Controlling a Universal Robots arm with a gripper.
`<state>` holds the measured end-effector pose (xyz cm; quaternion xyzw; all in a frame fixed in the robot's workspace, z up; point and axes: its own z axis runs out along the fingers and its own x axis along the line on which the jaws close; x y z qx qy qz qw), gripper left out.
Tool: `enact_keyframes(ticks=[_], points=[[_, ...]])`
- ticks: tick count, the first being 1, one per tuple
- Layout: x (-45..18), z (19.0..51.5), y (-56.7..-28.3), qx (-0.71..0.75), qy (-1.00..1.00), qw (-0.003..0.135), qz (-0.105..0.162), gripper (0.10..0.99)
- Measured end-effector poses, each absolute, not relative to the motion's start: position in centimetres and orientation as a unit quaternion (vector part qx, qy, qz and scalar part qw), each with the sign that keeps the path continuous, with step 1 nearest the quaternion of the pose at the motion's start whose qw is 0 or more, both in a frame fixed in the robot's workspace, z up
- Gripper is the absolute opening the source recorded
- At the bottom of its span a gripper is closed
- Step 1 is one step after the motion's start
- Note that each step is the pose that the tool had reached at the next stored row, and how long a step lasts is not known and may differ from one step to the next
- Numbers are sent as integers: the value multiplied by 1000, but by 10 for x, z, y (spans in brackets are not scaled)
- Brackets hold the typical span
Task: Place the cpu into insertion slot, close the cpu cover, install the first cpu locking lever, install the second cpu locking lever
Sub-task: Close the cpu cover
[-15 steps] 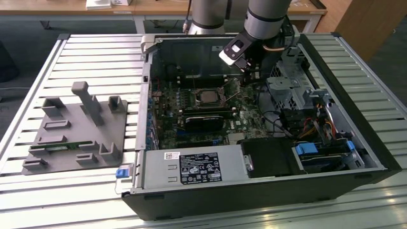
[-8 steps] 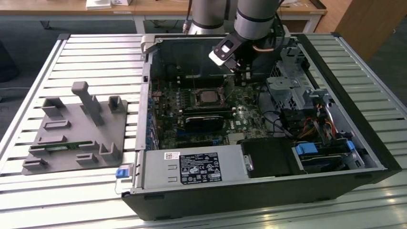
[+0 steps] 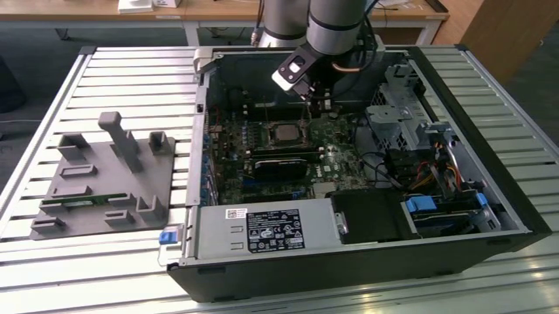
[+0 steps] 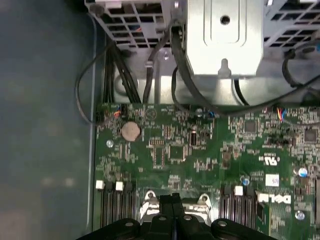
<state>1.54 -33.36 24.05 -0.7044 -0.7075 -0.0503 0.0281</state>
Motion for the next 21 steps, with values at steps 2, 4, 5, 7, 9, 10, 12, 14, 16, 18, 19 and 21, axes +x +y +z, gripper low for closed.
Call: enact_keyframes(ticks=[2, 4, 5, 7, 9, 10, 12, 14, 16, 18, 19, 21], points=[[13, 240, -334, -704, -707, 28, -50, 118], [11, 240, -334, -704, -707, 28, -50, 118], [11, 240, -334, -704, -707, 28, -50, 118], [10, 239, -334, -704, -707, 28, -50, 118], [8, 238, -334, -704, -707, 28, -50, 118], [8, 238, -334, -704, -707, 28, -50, 118], [7, 236, -334, -704, -707, 28, -50, 118], [6, 233, -334, -704, -707, 28, -50, 118], [3, 231, -334, -704, -707, 29, -50, 118], [-7, 230, -334, -704, -707, 29, -50, 118], [-11, 230, -334, -704, -707, 29, -50, 118], [-17, 228, -334, -704, -707, 29, -50, 118]])
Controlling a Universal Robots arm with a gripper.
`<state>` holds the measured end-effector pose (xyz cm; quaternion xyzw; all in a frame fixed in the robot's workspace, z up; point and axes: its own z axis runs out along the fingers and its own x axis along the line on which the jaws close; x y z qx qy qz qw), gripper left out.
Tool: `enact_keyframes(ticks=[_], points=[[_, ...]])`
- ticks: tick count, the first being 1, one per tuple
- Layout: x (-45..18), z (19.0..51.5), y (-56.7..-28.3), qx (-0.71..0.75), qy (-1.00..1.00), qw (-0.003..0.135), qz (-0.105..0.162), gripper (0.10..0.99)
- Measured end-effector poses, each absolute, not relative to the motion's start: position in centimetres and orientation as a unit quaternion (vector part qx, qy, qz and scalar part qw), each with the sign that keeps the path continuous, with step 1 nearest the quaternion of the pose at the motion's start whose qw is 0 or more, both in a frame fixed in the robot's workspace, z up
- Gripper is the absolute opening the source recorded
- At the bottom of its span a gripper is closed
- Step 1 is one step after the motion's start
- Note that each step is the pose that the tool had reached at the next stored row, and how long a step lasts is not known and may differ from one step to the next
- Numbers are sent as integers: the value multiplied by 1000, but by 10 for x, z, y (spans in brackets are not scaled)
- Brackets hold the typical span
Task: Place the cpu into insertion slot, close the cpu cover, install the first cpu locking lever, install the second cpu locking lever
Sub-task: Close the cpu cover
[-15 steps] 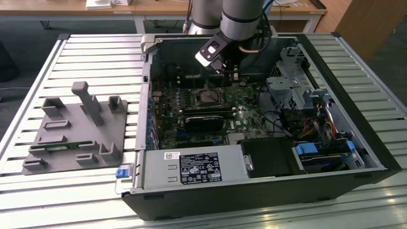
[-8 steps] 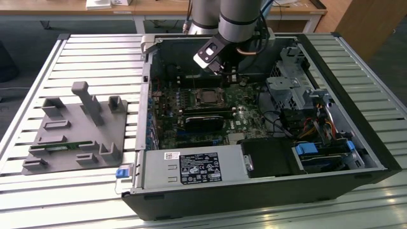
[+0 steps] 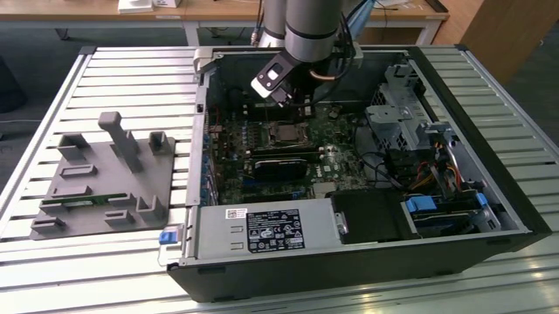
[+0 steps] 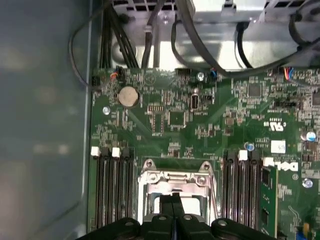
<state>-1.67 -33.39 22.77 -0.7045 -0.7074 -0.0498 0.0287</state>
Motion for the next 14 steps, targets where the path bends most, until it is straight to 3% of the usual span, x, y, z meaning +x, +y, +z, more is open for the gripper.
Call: enact_keyframes(ticks=[14], points=[[-33, 220, -335, -704, -707, 29, -49, 118]])
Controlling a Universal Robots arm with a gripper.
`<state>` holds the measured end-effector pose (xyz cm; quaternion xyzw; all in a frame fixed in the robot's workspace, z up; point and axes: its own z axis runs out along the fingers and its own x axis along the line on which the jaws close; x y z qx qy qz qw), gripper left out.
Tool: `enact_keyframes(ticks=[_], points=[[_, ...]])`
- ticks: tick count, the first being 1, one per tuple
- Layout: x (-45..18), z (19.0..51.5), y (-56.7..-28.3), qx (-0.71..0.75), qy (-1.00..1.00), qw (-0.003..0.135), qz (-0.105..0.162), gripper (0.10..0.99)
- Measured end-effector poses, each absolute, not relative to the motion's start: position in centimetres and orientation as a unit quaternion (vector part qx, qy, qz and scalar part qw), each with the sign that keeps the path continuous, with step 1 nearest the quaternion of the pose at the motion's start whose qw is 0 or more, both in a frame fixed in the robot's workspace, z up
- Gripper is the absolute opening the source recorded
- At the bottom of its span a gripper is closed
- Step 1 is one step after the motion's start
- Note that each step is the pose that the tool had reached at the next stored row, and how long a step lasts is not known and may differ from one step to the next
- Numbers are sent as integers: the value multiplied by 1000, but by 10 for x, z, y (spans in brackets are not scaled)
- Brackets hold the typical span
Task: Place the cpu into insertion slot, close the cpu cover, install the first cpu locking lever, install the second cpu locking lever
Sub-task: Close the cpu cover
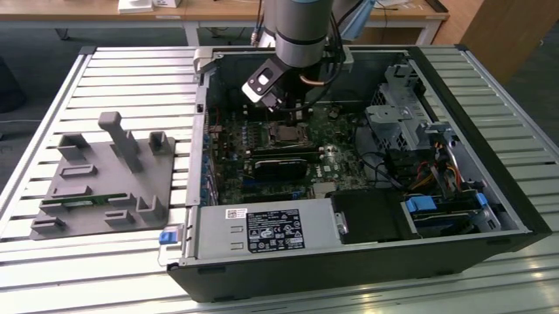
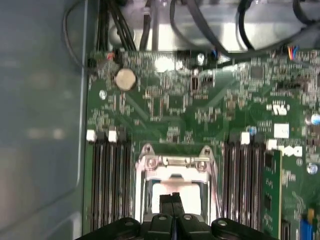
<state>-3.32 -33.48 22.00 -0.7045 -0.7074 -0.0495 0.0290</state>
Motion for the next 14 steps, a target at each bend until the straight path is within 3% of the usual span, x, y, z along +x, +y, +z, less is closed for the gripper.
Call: enact_keyframes(ticks=[14], points=[[-54, 203, -335, -704, -707, 29, -49, 118]])
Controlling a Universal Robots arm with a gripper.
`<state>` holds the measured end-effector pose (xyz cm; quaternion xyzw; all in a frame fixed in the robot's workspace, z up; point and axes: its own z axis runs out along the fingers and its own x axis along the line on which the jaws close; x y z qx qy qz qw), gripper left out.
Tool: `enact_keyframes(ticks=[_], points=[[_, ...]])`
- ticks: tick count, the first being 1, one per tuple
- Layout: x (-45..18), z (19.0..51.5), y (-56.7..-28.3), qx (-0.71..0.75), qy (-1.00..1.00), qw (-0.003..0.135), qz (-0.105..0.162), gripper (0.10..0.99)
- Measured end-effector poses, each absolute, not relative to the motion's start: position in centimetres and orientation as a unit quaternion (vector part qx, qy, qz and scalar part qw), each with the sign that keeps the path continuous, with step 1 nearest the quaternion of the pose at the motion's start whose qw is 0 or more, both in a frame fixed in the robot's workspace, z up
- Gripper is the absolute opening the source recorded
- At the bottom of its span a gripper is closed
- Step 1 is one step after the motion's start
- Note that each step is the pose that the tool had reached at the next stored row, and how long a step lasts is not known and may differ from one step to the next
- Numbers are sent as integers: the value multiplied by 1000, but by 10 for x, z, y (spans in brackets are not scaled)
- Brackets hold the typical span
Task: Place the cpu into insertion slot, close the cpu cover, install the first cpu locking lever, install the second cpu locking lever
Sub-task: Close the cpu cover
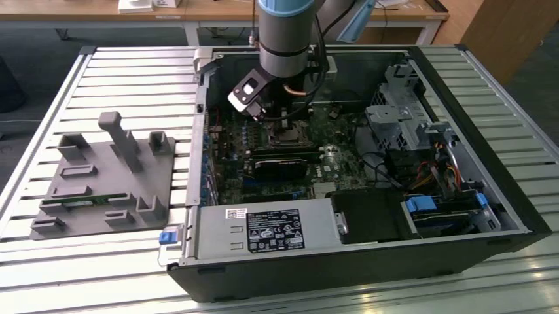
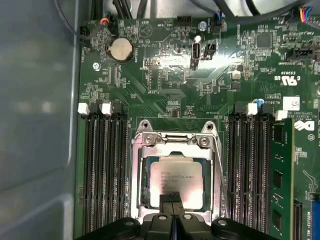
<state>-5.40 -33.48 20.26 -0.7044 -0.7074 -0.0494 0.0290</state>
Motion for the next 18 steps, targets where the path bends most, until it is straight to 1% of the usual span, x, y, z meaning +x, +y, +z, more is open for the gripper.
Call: enact_keyframes(ticks=[12, 18], points=[[-51, 198, -335, -705, -707, 29, -49, 118], [-51, 210, -335, -704, -707, 30, -49, 118]])
